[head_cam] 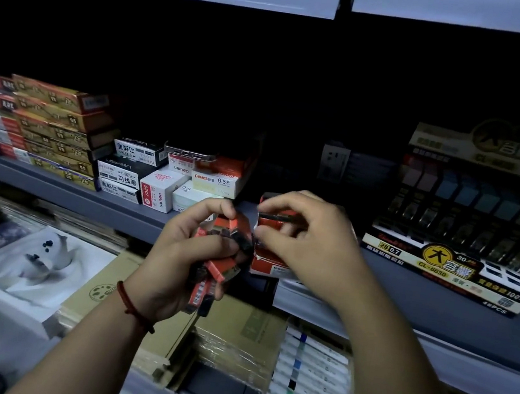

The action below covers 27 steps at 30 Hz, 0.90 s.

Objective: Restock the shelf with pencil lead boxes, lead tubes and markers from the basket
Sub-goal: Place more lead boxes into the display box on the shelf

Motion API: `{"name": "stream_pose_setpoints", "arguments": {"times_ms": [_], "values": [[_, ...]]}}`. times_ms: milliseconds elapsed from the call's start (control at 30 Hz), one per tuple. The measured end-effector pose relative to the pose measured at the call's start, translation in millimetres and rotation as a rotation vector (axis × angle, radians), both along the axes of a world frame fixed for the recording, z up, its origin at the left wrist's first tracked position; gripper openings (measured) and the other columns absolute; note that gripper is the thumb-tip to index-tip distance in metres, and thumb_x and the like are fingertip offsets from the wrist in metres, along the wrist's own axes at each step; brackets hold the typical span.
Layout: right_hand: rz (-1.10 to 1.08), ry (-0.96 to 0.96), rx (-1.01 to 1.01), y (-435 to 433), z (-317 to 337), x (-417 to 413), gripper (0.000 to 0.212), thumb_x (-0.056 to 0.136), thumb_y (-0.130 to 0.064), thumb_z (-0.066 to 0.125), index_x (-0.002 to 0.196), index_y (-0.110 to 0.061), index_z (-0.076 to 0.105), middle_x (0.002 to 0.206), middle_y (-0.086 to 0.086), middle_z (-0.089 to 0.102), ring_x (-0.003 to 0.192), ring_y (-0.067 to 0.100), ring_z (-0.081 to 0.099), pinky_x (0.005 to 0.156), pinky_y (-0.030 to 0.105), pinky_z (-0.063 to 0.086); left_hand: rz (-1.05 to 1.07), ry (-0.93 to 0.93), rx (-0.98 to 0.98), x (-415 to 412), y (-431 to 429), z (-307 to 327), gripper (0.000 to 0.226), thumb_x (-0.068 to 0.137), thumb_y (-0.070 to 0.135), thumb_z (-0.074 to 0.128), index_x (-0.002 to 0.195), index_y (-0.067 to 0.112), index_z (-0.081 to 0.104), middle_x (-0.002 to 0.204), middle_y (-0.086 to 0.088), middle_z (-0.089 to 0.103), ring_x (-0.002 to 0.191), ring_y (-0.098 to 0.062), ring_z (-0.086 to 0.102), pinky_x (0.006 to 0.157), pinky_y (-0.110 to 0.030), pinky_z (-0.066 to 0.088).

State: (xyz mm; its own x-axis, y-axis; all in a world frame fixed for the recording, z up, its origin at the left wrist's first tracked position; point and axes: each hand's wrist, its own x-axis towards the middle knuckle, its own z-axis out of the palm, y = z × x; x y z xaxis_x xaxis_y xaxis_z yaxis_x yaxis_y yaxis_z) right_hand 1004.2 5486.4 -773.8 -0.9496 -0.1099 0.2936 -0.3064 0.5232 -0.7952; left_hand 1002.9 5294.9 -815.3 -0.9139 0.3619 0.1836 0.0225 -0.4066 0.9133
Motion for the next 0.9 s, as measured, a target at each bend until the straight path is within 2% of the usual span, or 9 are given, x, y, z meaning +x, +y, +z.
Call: {"name": "stream_pose_setpoints", "arguments": {"times_ms": [67,133,233,400,500,600,667,733,900], "values": [[0.178,-0.114,-0.089,-4,7,8,0.030,0.090,-0.012,0.069,0.111,-0.035,0.070,0.076,-0.002,0.057,0.051,0.002,0.045,0.052,0.016,0.041,-0.023,0.015,0.002,0,-1,1,0.045,0.066,0.010,0.079,0.104,0.018,0.057,0.081,-0.025,0.060,0.061,-0.021,0.054,0.044,-0.026,0.046],[0.263,-0.160,-0.117,-4,12,12,0.037,0.091,-0.008,0.067,0.117,-0.034,0.068,0.076,0.010,0.058,0.050,0.001,0.045,0.054,0.021,0.048,-0.026,0.022,0.032,0,-1,3,0.040,0.068,0.008,0.075,0.103,0.018,0.059,0.082,-0.022,0.060,0.060,-0.021,0.055,0.046,-0.026,0.045],[0.283,-0.184,-0.163,-2,13,14,0.040,0.085,-0.009,0.078,0.119,-0.028,0.070,0.081,0.006,0.061,0.055,0.001,0.051,0.066,0.026,0.058,-0.011,0.007,0.036,0,0,7,0.037,0.068,0.008,0.072,0.100,0.017,0.059,0.079,-0.021,0.057,0.042,-0.023,0.053,0.038,-0.024,0.046],[0.218,-0.157,-0.243,-6,9,12,0.040,0.077,-0.005,0.084,0.112,-0.020,0.072,0.083,0.002,0.071,0.065,0.010,0.062,0.076,0.047,0.063,-0.016,0.004,-0.015,-2,0,7,0.043,0.067,0.009,0.074,0.103,0.014,0.051,0.075,-0.022,0.058,0.040,-0.023,0.051,0.037,-0.025,0.046],[0.192,-0.128,-0.264,-5,11,11,0.042,0.072,-0.003,0.087,0.109,-0.016,0.072,0.098,0.007,0.073,0.075,0.017,0.067,0.078,0.041,0.062,0.005,0.013,-0.047,-3,2,7,0.044,0.066,0.011,0.075,0.103,0.013,0.052,0.075,-0.022,0.059,0.046,-0.023,0.052,0.040,-0.025,0.048],[0.098,-0.114,-0.254,5,14,8,0.034,0.072,-0.007,0.087,0.102,-0.021,0.076,0.088,0.011,0.073,0.076,0.019,0.071,0.073,0.030,0.062,0.010,0.009,-0.024,-4,4,6,0.034,0.065,0.010,0.075,0.091,0.009,0.053,0.083,-0.021,0.061,0.046,-0.026,0.056,0.038,-0.025,0.048],[-0.014,-0.082,-0.194,19,15,5,0.032,0.077,-0.006,0.084,0.102,-0.025,0.075,0.084,0.004,0.071,0.070,0.008,0.068,0.068,0.019,0.057,0.011,0.005,0.000,-4,5,5,0.030,0.065,0.008,0.074,0.087,0.010,0.054,0.090,-0.018,0.062,0.053,-0.023,0.061,0.036,-0.025,0.048],[-0.127,-0.069,-0.028,35,15,2,0.031,0.081,-0.011,0.082,0.104,-0.029,0.074,0.086,0.000,0.068,0.067,0.005,0.063,0.063,0.017,0.053,0.015,0.008,0.002,-5,5,4,0.030,0.065,0.008,0.073,0.087,0.010,0.053,0.091,-0.018,0.061,0.054,-0.022,0.062,0.036,-0.025,0.047],[-0.174,-0.138,0.257,42,5,-2,0.020,0.078,-0.013,0.086,0.089,-0.025,0.073,0.092,-0.003,0.067,0.079,0.014,0.067,0.079,0.036,0.060,0.014,0.017,-0.014,-7,5,2,0.030,0.065,0.009,0.074,0.088,0.009,0.055,0.093,-0.017,0.060,0.053,-0.023,0.059,0.036,-0.025,0.047]]}}
